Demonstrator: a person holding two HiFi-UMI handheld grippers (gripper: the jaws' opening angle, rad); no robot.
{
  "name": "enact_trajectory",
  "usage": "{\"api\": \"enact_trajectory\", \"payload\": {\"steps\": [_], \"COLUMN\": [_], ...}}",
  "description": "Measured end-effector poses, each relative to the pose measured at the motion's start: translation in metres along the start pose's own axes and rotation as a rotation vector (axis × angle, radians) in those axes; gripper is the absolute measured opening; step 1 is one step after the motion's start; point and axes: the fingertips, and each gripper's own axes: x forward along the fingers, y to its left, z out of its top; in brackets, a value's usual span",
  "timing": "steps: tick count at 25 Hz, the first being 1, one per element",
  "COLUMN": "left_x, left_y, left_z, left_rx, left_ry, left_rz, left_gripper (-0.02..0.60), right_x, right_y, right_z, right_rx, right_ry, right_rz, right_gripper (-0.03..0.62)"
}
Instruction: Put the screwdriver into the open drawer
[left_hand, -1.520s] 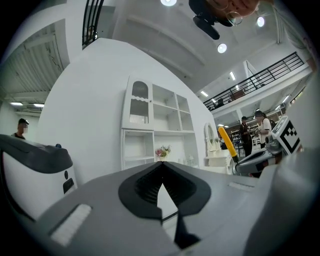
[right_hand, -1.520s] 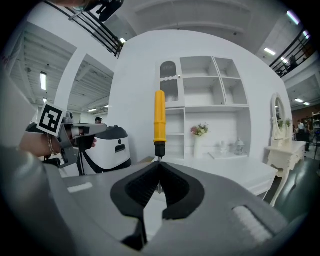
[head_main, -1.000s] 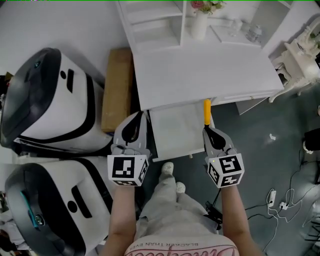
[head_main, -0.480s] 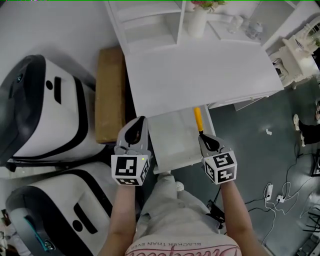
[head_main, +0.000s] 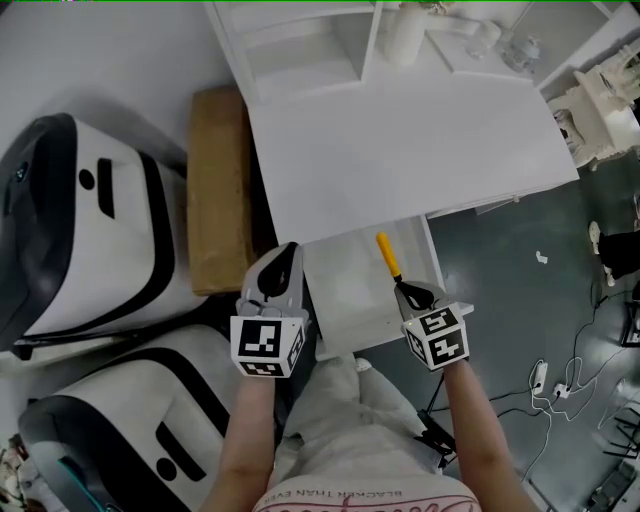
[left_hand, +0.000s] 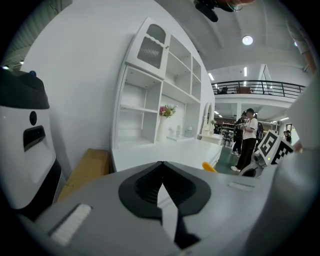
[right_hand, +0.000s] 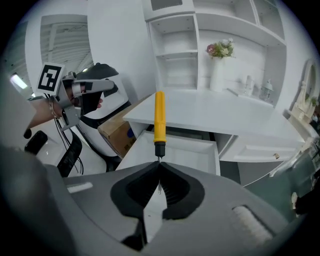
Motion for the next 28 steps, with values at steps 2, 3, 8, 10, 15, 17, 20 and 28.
{"api": "enact_trajectory", "payload": {"steps": [2, 3, 8, 10, 15, 17, 20, 28], "left_x": [0.003, 0.004, 0.009, 0.011, 0.014, 0.015, 0.014, 0.020], "left_y": [0.001, 0.002, 0.001, -0.001, -0.007, -0.009, -0.012, -0.019], "left_z": [-0.005, -0.007, -0.014, -0.016, -0.018, -0.020, -0.023, -0.028], "left_rx": [-0.006, -0.009, -0.019, -0.020, -0.022, -0.024, -0.028, -0.023], "left_ry": [0.010, 0.013, 0.030, 0.036, 0.047, 0.053, 0.066, 0.094], "left_rz": [0.000, 0.001, 0.006, 0.007, 0.016, 0.025, 0.045, 0.069], "left_gripper": [0.020, 0.020, 0.020, 0.020, 0.020, 0.020, 0.020, 0.020], "right_x": [0.007, 0.010, 0.022, 0.026, 0.036, 0.041, 0.048, 0.082], "right_y": [0.003, 0.004, 0.004, 0.003, -0.003, -0.005, -0.006, -0.016], "right_z": [-0.005, -0.007, -0.017, -0.020, -0.027, -0.029, -0.033, -0.034], "right_rx": [-0.022, -0.034, -0.085, -0.097, -0.192, -0.228, -0.260, -0.348], "right_ry": [0.042, 0.064, 0.156, 0.189, 0.272, 0.298, 0.332, 0.380], "right_rz": [0.031, 0.046, 0.093, 0.111, 0.147, 0.160, 0.200, 0.263], "right_gripper": [0.012, 0.012, 0.012, 0.012, 0.012, 0.012, 0.012, 0.012]}}
